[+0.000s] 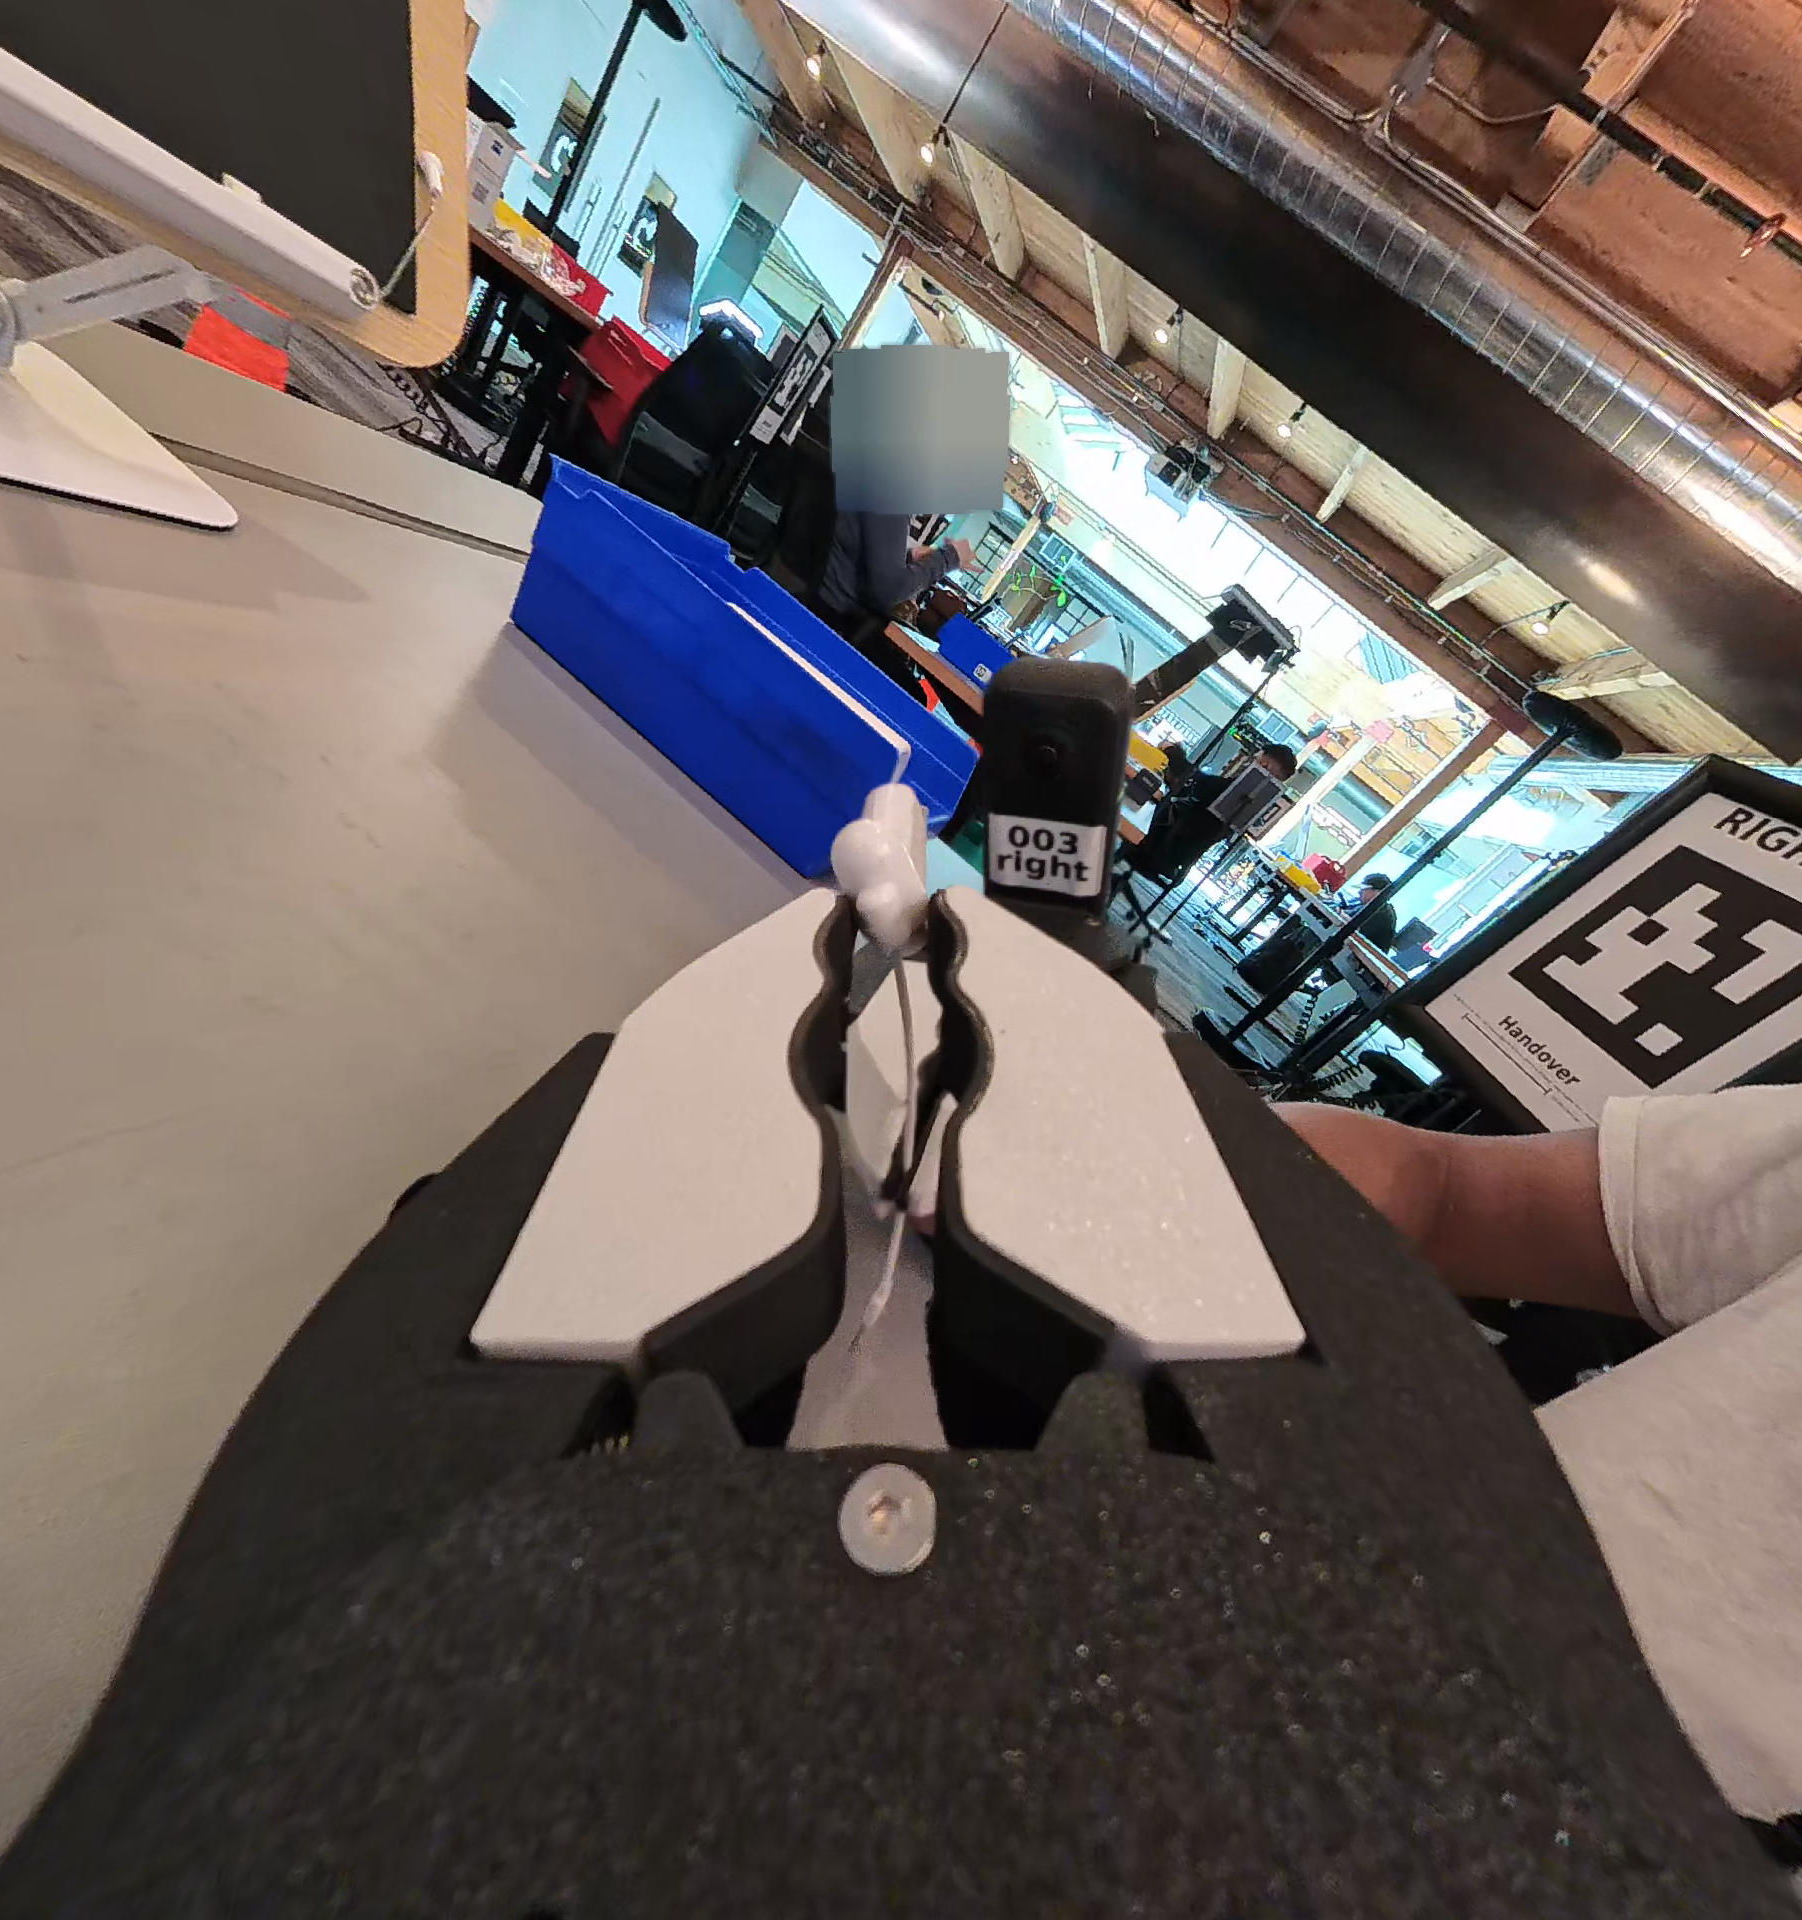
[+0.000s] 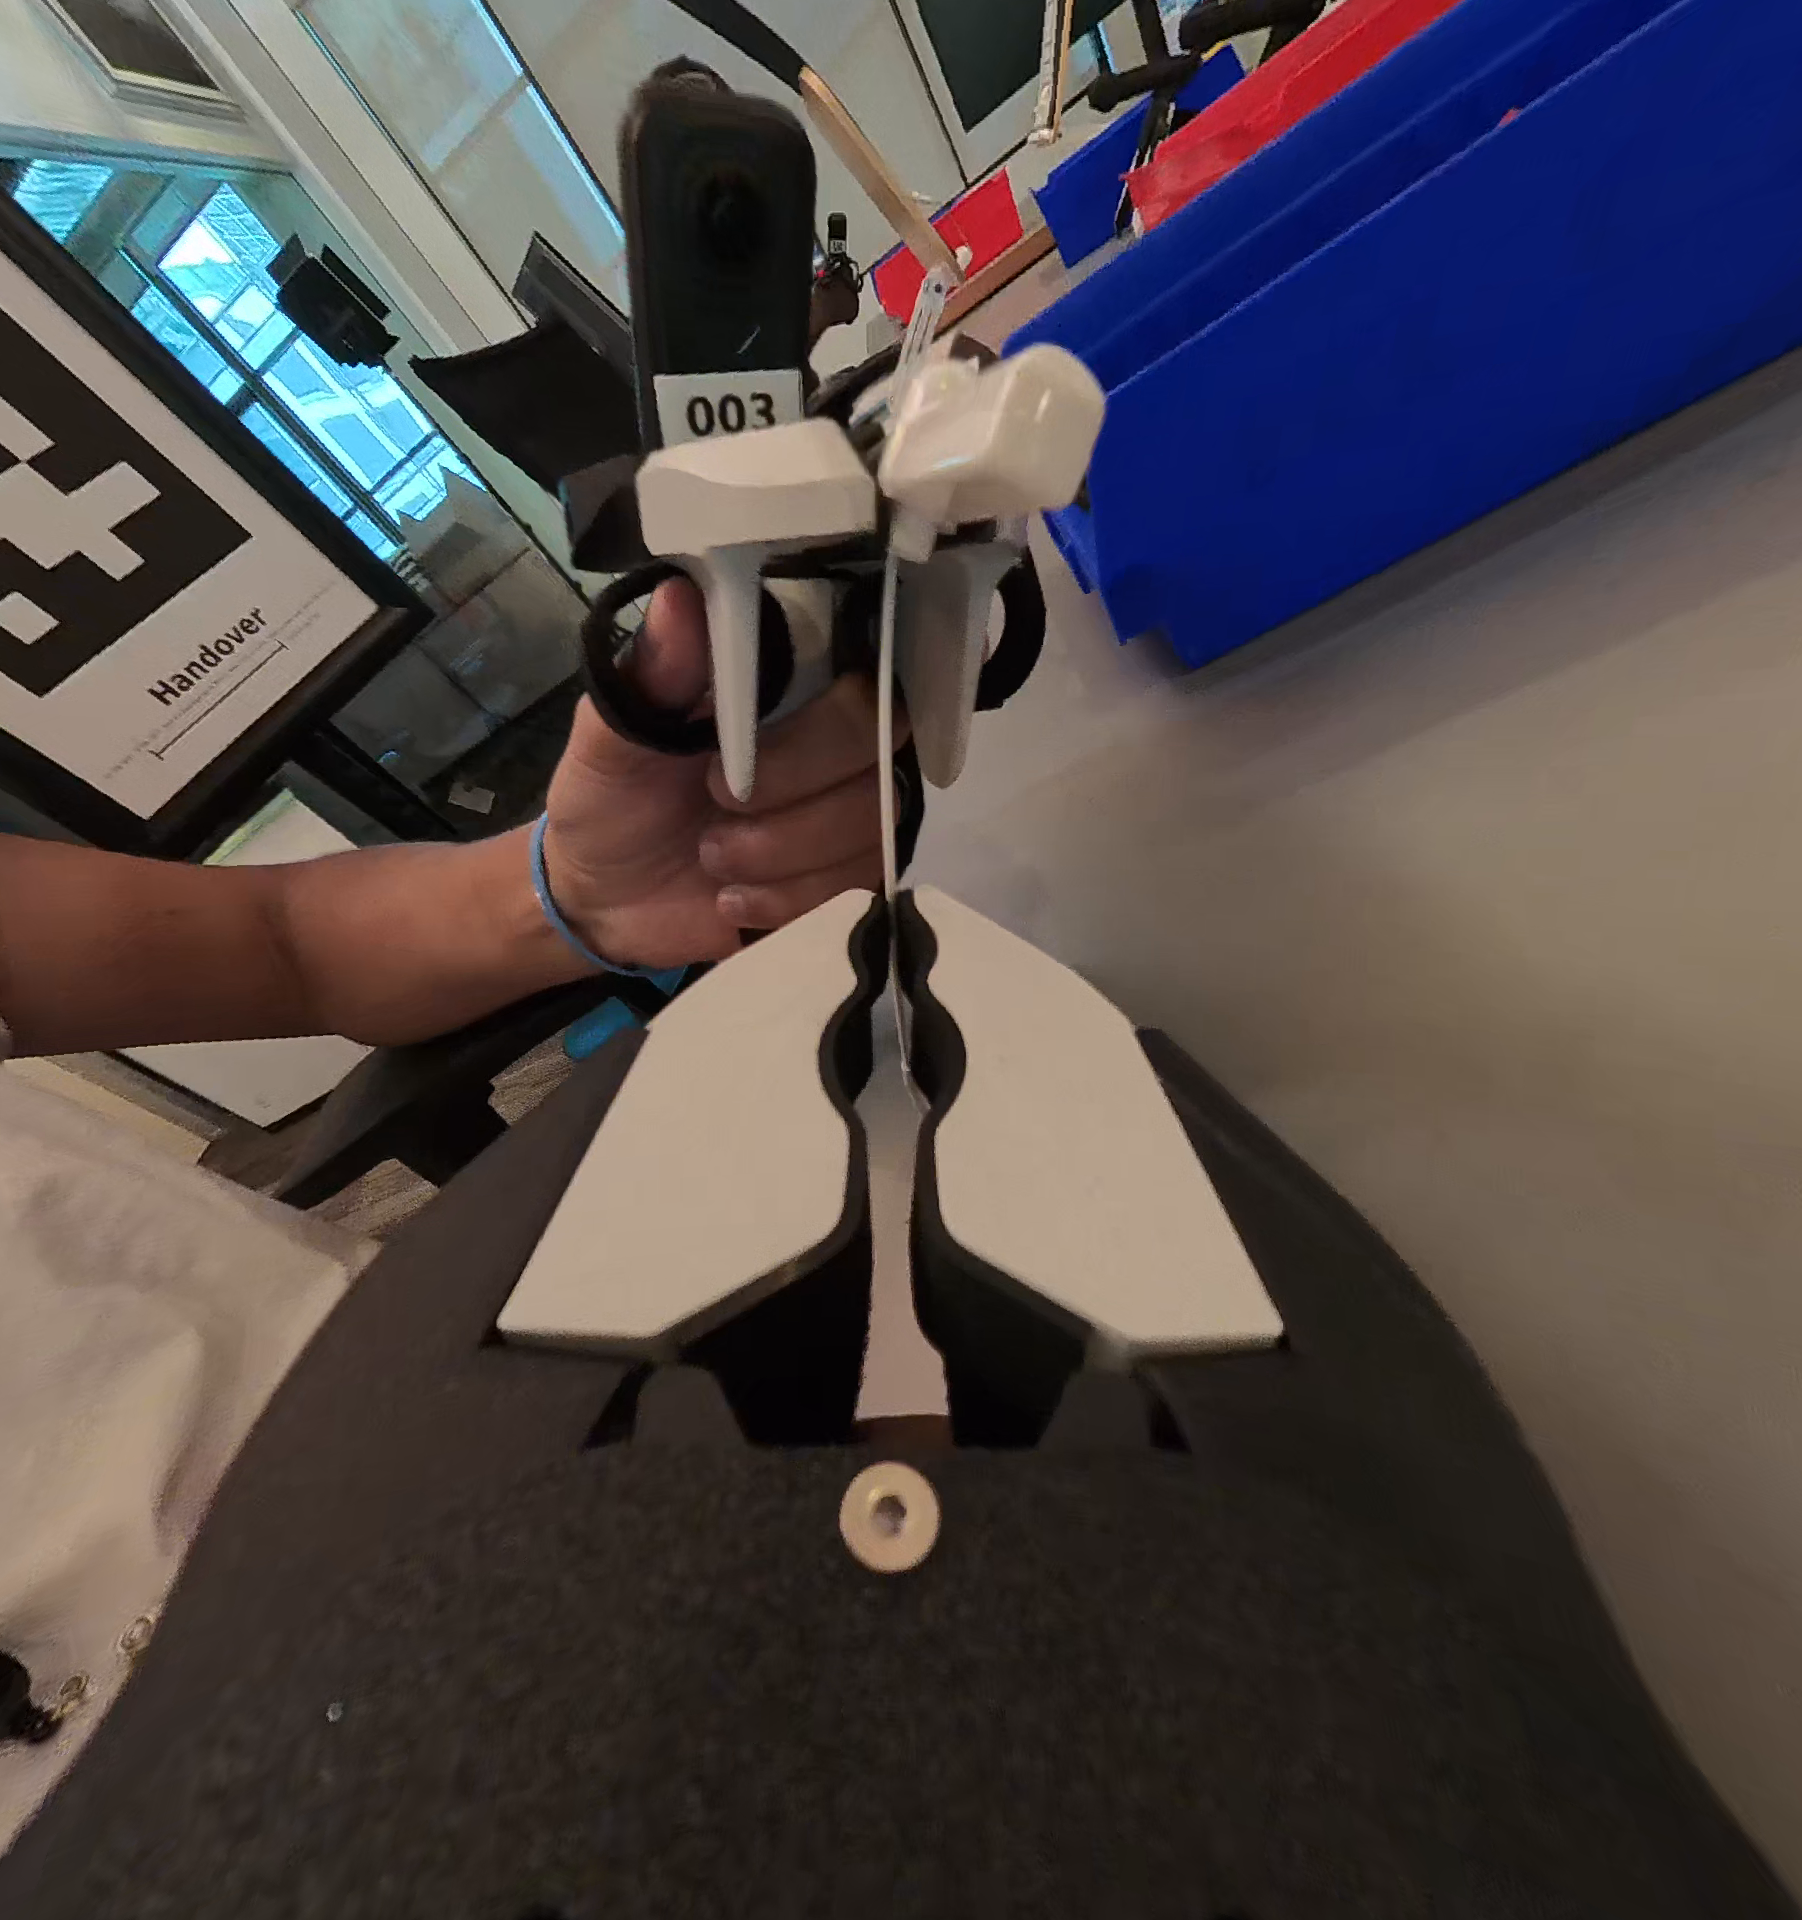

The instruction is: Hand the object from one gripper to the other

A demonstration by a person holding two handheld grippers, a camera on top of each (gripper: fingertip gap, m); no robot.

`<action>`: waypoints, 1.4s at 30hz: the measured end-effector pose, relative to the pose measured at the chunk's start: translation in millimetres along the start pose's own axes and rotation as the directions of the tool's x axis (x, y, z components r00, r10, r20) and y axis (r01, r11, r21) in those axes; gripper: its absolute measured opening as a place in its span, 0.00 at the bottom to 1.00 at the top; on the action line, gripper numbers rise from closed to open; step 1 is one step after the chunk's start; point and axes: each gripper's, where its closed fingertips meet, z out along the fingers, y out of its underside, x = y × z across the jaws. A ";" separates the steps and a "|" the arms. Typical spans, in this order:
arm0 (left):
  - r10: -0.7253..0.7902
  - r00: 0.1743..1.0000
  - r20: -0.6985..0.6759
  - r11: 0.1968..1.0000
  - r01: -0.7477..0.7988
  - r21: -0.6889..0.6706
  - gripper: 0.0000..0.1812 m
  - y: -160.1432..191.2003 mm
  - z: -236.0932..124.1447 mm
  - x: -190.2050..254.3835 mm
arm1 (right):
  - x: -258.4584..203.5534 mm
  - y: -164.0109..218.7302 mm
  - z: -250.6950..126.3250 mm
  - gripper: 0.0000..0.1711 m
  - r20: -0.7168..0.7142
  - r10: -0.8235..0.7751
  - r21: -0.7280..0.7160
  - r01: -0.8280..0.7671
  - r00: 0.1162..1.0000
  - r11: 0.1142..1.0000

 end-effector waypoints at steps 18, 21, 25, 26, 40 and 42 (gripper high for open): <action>0.145 0.989 0.004 0.969 -0.141 -0.202 0.22 28.8 8.6 -1.4 | 62.5 -25.9 -97.5 0.01 -0.363 -0.766 -0.543 0.547 0.530 0.636; 0.152 0.988 0.005 0.959 -0.146 -0.244 0.23 39.2 14.7 -0.5 | 63.2 -26.2 -98.0 0.01 -0.373 -0.775 -0.542 0.559 0.510 0.628; 0.240 0.969 0.063 0.936 -0.213 -0.281 0.24 43.0 16.0 -7.7 | 64.0 -23.5 -95.0 0.01 -0.363 -0.781 -0.549 0.560 0.509 0.620; 0.252 0.965 0.071 0.933 -0.223 -0.283 0.24 42.8 15.6 -8.6 | 63.0 -22.3 -93.4 0.01 -0.357 -0.779 -0.547 0.561 0.515 0.621; 0.338 0.941 -0.001 0.865 -0.310 -0.394 0.07 63.1 14.5 -7.9 | 39.1 -15.2 -78.3 0.01 -0.262 -0.773 -0.476 0.620 0.577 0.624; 0.348 0.937 -0.020 0.855 -0.326 -0.404 0.07 66.6 15.8 -4.1 | 37.8 -16.8 -79.2 0.01 -0.264 -0.754 -0.455 0.611 0.602 0.647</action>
